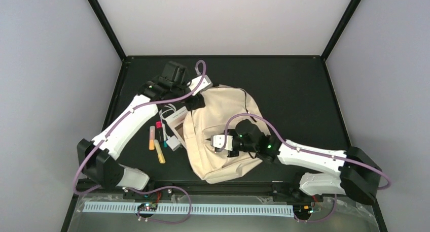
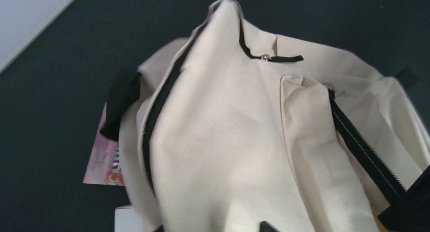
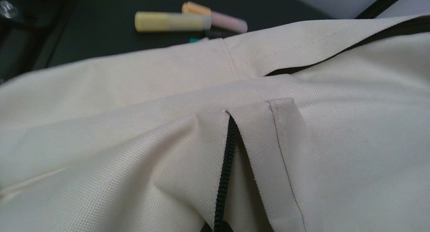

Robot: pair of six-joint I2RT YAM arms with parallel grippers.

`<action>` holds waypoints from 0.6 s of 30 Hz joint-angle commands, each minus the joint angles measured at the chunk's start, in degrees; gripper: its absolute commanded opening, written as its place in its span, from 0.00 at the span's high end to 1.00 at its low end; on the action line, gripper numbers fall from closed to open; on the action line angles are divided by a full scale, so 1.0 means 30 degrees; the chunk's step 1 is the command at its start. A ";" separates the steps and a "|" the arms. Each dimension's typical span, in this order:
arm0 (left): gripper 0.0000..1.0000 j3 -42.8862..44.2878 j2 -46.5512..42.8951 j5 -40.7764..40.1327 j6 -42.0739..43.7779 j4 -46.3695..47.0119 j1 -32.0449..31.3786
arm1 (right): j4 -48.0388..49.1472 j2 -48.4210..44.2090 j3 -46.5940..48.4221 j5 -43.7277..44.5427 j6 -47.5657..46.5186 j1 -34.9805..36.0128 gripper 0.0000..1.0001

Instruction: Pack the student bag

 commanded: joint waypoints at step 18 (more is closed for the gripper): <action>0.01 0.2945 0.5480 0.3547 0.0760 -0.5392 0.2603 | -0.2033 0.0222 0.3815 0.1342 -0.2371 -0.0052 0.99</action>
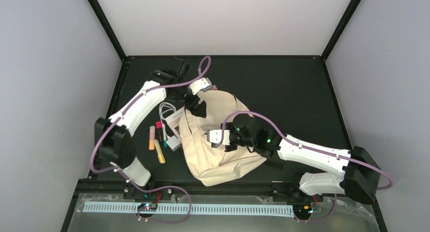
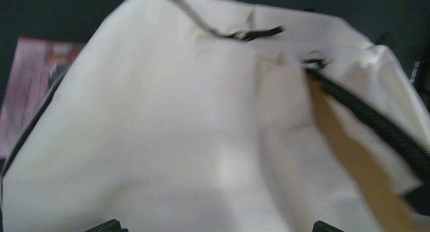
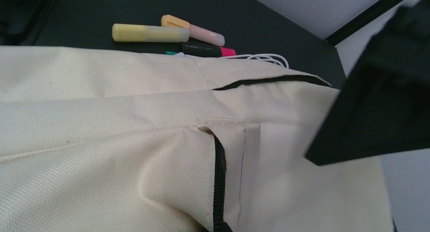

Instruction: Pack the student bag

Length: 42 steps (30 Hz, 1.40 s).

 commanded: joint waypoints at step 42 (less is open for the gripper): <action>0.39 0.9798 0.3386 -0.0886 -0.1511 -0.4054 0.1313 | -1.4078 0.1404 0.8995 -0.0446 -0.0633 -0.1130 0.99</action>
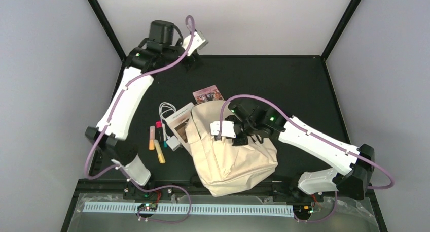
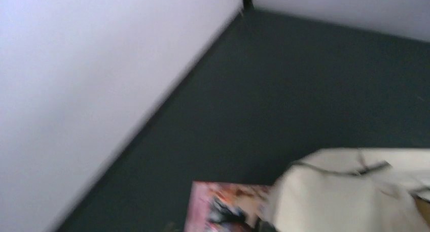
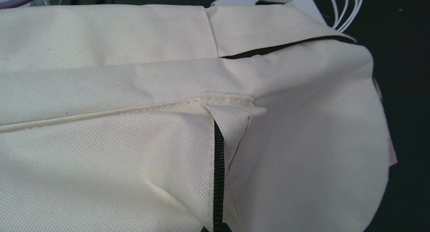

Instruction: Pack the student bag

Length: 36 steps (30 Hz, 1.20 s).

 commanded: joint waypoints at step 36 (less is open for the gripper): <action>0.01 -0.3912 0.9867 0.5152 -0.2543 -0.6399 0.0967 | 0.3413 0.0173 -0.1539 0.0514 -0.0276 -0.0023 0.99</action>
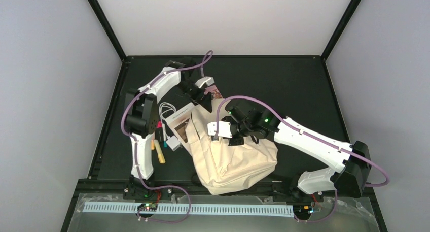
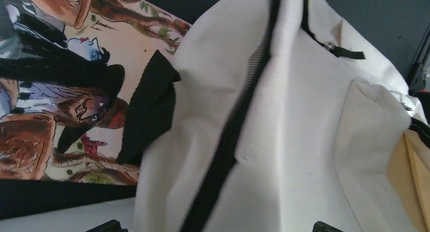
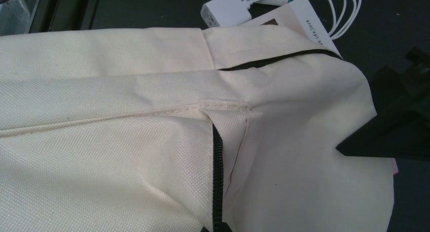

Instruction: Pack the student bag

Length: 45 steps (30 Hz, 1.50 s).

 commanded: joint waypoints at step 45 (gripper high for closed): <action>0.98 0.4008 -1.2587 -1.4888 0.6030 0.9349 -0.1492 | 0.6241 -0.0573 0.0551 -0.2808 0.3506 -0.0022 0.49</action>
